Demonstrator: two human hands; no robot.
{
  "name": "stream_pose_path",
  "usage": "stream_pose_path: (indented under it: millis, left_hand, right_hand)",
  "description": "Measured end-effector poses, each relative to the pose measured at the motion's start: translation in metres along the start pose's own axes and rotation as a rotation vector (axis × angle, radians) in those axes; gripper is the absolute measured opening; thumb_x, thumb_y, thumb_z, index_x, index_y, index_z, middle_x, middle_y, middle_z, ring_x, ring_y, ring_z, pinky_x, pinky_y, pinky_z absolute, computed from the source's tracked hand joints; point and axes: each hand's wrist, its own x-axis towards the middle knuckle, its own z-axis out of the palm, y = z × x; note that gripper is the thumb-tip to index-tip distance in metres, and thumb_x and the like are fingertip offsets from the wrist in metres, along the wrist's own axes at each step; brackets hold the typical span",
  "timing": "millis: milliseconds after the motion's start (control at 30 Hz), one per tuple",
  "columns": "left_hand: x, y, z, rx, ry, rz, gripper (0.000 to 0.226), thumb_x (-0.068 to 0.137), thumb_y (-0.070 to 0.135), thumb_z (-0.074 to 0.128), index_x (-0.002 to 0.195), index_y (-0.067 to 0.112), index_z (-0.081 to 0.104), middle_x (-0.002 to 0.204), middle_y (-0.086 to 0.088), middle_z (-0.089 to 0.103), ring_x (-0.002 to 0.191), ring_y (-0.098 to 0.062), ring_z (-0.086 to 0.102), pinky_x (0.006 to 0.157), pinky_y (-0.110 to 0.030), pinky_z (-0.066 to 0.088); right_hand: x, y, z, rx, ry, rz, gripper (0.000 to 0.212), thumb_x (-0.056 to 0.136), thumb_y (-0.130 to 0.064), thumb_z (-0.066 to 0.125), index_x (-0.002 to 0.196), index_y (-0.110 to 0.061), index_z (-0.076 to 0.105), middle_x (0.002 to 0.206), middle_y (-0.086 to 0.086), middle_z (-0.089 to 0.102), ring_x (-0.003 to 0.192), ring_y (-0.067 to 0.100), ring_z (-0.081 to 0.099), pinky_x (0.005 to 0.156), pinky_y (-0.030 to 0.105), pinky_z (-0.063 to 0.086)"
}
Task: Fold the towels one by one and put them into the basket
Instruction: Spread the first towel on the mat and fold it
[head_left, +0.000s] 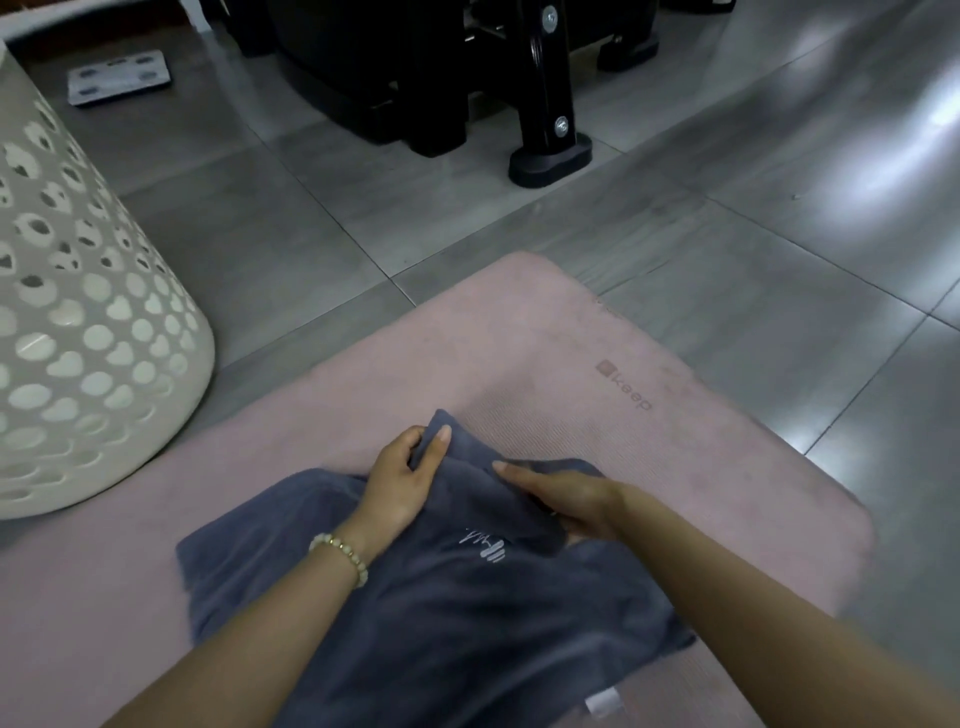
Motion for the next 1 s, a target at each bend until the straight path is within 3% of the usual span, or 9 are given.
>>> stream_pose_path:
  millis: [67, 200, 300, 400, 467, 533, 700, 867, 1000]
  left_hand:
    - [-0.007, 0.002, 0.001, -0.014, 0.005, 0.009, 0.046, 0.094, 0.036, 0.05, 0.073, -0.005, 0.045, 0.066, -0.006, 0.044, 0.063, -0.01, 0.041, 0.059, -0.026, 0.038]
    - [-0.022, 0.006, 0.0, -0.036, -0.012, -0.017, 0.043, 0.095, 0.036, 0.05, 0.068, 0.003, 0.046, 0.064, -0.004, 0.041, 0.062, -0.011, 0.039, 0.057, -0.026, 0.035]
    - [-0.034, 0.008, 0.0, -0.051, -0.09, -0.063, 0.046, 0.096, 0.038, 0.046, 0.073, -0.002, 0.054, 0.071, -0.005, 0.049, 0.067, -0.01, 0.044, 0.061, -0.025, 0.038]
    - [-0.043, 0.018, -0.004, -0.089, -0.146, -0.128, 0.054, 0.097, 0.04, 0.043, 0.085, -0.009, 0.064, 0.08, -0.005, 0.063, 0.075, -0.011, 0.055, 0.072, -0.025, 0.047]
    - [-0.049, 0.031, -0.01, -0.11, -0.16, -0.123, 0.049, 0.097, 0.04, 0.043, 0.092, -0.002, 0.069, 0.088, -0.006, 0.07, 0.081, -0.011, 0.062, 0.081, -0.027, 0.051]
    - [-0.054, 0.044, -0.017, -0.149, -0.201, -0.103, 0.043, 0.099, 0.036, 0.041, 0.094, 0.006, 0.071, 0.089, -0.002, 0.072, 0.081, -0.01, 0.065, 0.08, -0.024, 0.053]
    - [-0.057, 0.069, -0.031, 0.011, -0.377, -0.031, 0.041, 0.101, 0.032, 0.035, 0.088, 0.015, 0.069, 0.08, 0.01, 0.068, 0.074, 0.0, 0.059, 0.073, -0.012, 0.05]
    - [-0.06, 0.082, -0.027, -0.063, -0.401, -0.076, 0.044, 0.101, 0.035, 0.035, 0.079, 0.02, 0.07, 0.072, 0.011, 0.072, 0.071, -0.001, 0.064, 0.068, -0.014, 0.049]
    - [-0.06, 0.086, -0.021, -0.1, -0.44, -0.087, 0.054, 0.085, 0.058, 0.049, 0.079, 0.009, 0.072, 0.076, 0.002, 0.07, 0.07, -0.011, 0.064, 0.069, -0.02, 0.049]
  right_hand:
    - [-0.014, 0.001, 0.002, 0.012, -0.008, 0.051, 0.096, 0.046, -0.077, 0.073, 0.125, -0.025, 0.059, 0.119, 0.004, 0.066, 0.109, 0.024, 0.063, 0.099, 0.046, 0.048]
    - [-0.035, 0.004, 0.008, 0.145, -0.008, -0.048, 0.046, 0.084, -0.04, 0.067, 0.112, -0.003, 0.065, 0.111, 0.017, 0.069, 0.104, 0.03, 0.064, 0.102, 0.041, 0.046]
    - [-0.046, 0.007, 0.02, 0.139, 0.143, -0.259, 0.031, 0.086, -0.029, 0.067, 0.096, 0.0, 0.068, 0.096, 0.014, 0.071, 0.087, 0.022, 0.067, 0.082, 0.032, 0.055]
    - [-0.062, 0.004, 0.032, 0.026, 0.295, -0.492, 0.026, 0.092, -0.024, 0.06, 0.08, -0.001, 0.059, 0.07, 0.008, 0.053, 0.061, 0.005, 0.051, 0.055, 0.015, 0.044]
    - [-0.075, 0.0, 0.039, 0.014, 0.269, -0.602, 0.034, 0.095, -0.022, 0.055, 0.077, 0.006, 0.054, 0.07, 0.007, 0.05, 0.064, 0.006, 0.049, 0.059, 0.019, 0.043]
    - [-0.088, -0.002, 0.043, -0.042, 0.208, -0.661, 0.037, 0.094, -0.023, 0.056, 0.086, 0.014, 0.058, 0.075, 0.009, 0.055, 0.072, 0.014, 0.051, 0.066, 0.027, 0.045]
    - [-0.105, -0.015, 0.05, -0.167, 0.214, -0.821, 0.021, 0.087, -0.01, 0.065, 0.083, 0.011, 0.065, 0.075, 0.007, 0.063, 0.071, 0.004, 0.056, 0.064, 0.016, 0.046]
    - [-0.097, -0.021, 0.045, -0.086, 0.347, -0.813, 0.007, 0.083, -0.009, 0.07, 0.083, -0.001, 0.069, 0.078, 0.013, 0.067, 0.066, 0.007, 0.059, 0.063, 0.016, 0.05]
    - [-0.088, -0.018, 0.041, -0.032, 0.378, -0.776, 0.009, 0.082, -0.007, 0.071, 0.077, -0.013, 0.066, 0.075, 0.009, 0.064, 0.064, 0.007, 0.057, 0.062, 0.014, 0.049]
